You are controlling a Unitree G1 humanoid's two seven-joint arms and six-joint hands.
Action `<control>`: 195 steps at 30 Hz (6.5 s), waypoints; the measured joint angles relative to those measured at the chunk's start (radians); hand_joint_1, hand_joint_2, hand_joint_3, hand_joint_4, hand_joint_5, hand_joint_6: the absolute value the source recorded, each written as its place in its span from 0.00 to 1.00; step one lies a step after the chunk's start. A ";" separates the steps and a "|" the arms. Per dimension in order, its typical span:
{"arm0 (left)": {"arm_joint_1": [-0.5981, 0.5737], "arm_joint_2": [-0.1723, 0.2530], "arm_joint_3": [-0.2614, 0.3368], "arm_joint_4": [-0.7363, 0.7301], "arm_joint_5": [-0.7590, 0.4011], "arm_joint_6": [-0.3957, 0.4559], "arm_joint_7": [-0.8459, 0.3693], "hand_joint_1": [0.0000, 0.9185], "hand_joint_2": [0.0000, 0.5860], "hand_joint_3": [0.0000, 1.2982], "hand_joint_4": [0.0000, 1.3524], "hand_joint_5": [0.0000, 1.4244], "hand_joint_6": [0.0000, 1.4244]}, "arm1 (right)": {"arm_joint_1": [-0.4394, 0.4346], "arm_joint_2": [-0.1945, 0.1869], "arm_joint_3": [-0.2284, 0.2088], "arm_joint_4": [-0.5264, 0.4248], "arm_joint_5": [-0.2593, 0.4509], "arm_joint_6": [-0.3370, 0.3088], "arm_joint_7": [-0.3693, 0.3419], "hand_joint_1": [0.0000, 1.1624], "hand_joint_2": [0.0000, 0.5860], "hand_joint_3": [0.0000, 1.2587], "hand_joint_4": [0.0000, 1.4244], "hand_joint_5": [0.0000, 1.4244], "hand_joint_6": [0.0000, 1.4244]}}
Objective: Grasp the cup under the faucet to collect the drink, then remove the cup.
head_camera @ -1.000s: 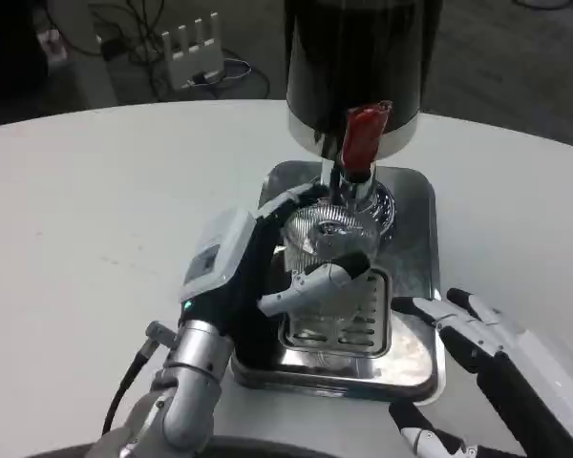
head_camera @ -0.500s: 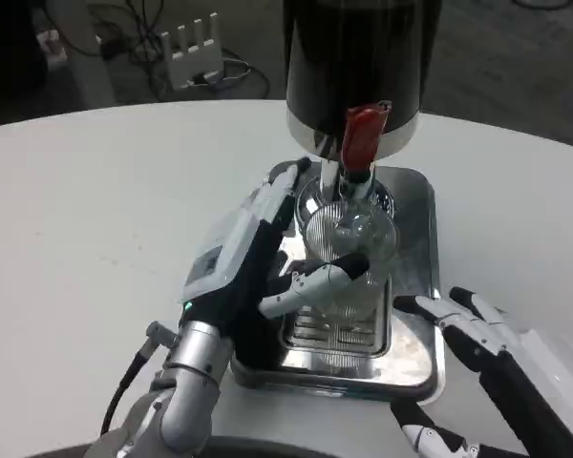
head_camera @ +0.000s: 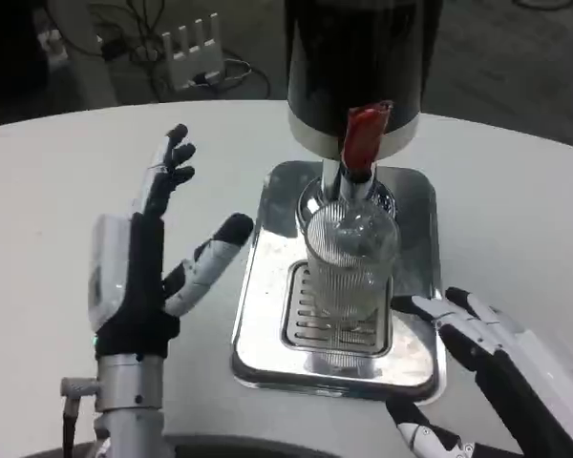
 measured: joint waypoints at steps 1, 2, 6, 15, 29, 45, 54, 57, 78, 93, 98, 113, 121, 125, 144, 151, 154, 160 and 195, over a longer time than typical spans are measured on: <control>0.010 -0.008 0.016 -0.029 -0.024 0.002 -0.008 0.00 0.10 0.22 0.30 0.28 0.27 | 0.000 0.001 0.001 0.002 0.000 0.000 0.000 0.47 0.79 0.13 0.08 0.01 0.00; 0.017 -0.016 0.030 -0.062 -0.059 0.005 -0.031 0.00 0.11 0.23 0.32 0.30 0.28 | -0.001 0.001 0.004 0.003 0.000 0.000 -0.001 0.47 0.79 0.13 0.08 0.01 0.00; 0.018 -0.052 0.065 -0.207 -0.221 0.073 -0.188 0.00 0.12 0.23 0.30 0.32 0.29 | 0.000 0.002 0.007 0.011 0.000 0.000 -0.005 0.47 0.79 0.13 0.08 0.01 0.00; 0.017 -0.080 0.073 -0.468 -0.399 0.259 -0.465 0.05 0.15 0.27 0.32 0.37 0.35 | 0.016 0.002 0.003 0.012 0.001 -0.001 -0.018 0.47 0.79 0.13 0.08 0.01 0.00; 0.050 -0.125 0.075 -0.644 -0.392 0.370 -0.528 0.05 0.16 0.27 0.32 0.38 0.38 | 0.026 0.008 0.007 0.012 -0.001 -0.001 -0.025 0.48 0.79 0.13 0.09 0.01 0.00; -0.017 -0.114 0.054 -0.680 -0.414 0.471 -0.734 0.05 0.15 0.19 0.25 0.32 0.33 | 0.025 0.008 0.005 0.012 0.001 -0.002 -0.026 0.47 0.78 0.13 0.09 0.01 0.00; -0.019 -0.115 0.047 -0.680 -0.416 0.482 -0.770 0.05 0.15 0.22 0.26 0.33 0.34 | 0.023 0.008 0.007 0.012 0.003 -0.002 -0.026 0.47 0.78 0.13 0.09 0.02 0.00; -0.022 -0.113 0.047 -0.675 -0.414 0.486 -0.770 0.05 0.15 0.23 0.26 0.34 0.35 | 0.021 0.008 0.009 0.012 0.003 -0.002 -0.026 0.47 0.78 0.13 0.09 0.02 0.00; -0.097 -0.101 0.011 -0.555 -0.393 0.485 -0.809 0.03 0.14 0.22 0.25 0.32 0.32 | 0.013 0.008 0.009 0.019 0.003 -0.002 -0.030 0.47 0.78 0.13 0.09 0.02 0.00; -0.125 -0.108 -0.027 -0.510 -0.372 0.454 -0.832 0.01 0.15 0.24 0.25 0.31 0.32 | 0.004 0.009 0.009 0.025 0.003 -0.002 -0.032 0.47 0.78 0.14 0.09 0.02 0.00; -0.125 -0.108 -0.029 -0.510 -0.360 0.446 -0.832 0.01 0.15 0.25 0.25 0.31 0.32 | 0.000 0.009 0.009 0.025 0.003 -0.002 -0.032 0.47 0.78 0.14 0.09 0.02 0.00; -0.104 -0.058 -0.037 -0.524 -0.311 0.414 -0.841 0.01 0.16 0.26 0.25 0.32 0.33 | 0.015 0.011 0.010 0.024 0.007 -0.003 -0.046 0.47 0.78 0.14 0.09 0.02 0.00; -0.104 -0.043 -0.042 -0.523 -0.271 0.392 -0.839 0.00 0.16 0.26 0.25 0.31 0.31 | 0.013 0.011 0.010 0.024 0.009 -0.003 -0.046 0.46 0.78 0.14 0.09 0.02 0.00; -0.104 -0.027 -0.055 -0.518 -0.224 0.361 -0.825 0.00 0.16 0.25 0.25 0.31 0.31 | 0.012 0.011 0.010 0.024 0.009 -0.003 -0.046 0.46 0.78 0.14 0.09 0.02 0.00; -0.117 0.035 -0.098 -0.439 -0.032 0.212 -0.687 0.00 0.16 0.25 0.25 0.30 0.31 | -0.002 0.012 0.016 0.025 0.010 -0.003 -0.046 0.47 0.79 0.14 0.09 0.02 0.00; -0.116 0.040 -0.100 -0.435 -0.009 0.200 -0.671 0.00 0.16 0.25 0.25 0.30 0.31 | 0.007 0.054 0.007 0.053 0.053 -0.002 -0.082 0.53 0.68 0.13 0.09 0.03 0.01; -0.116 0.040 -0.099 -0.435 -0.011 0.200 -0.671 0.00 0.16 0.26 0.25 0.30 0.31 | 0.005 0.133 0.007 0.132 0.085 0.009 -0.171 0.61 0.56 0.11 0.09 0.04 0.05; -0.109 0.042 -0.098 -0.443 -0.009 0.200 -0.670 0.00 0.17 0.26 0.25 0.30 0.31 | -0.029 0.241 0.025 0.321 0.152 -0.006 -0.335 0.68 0.43 0.06 0.06 0.04 0.06; -0.122 0.049 -0.103 -0.420 -0.004 0.196 -0.660 0.00 0.16 0.25 0.25 0.31 0.31 | -0.357 0.325 0.094 0.727 0.272 -0.096 -0.656 0.75 0.23 0.03 0.07 0.08 0.14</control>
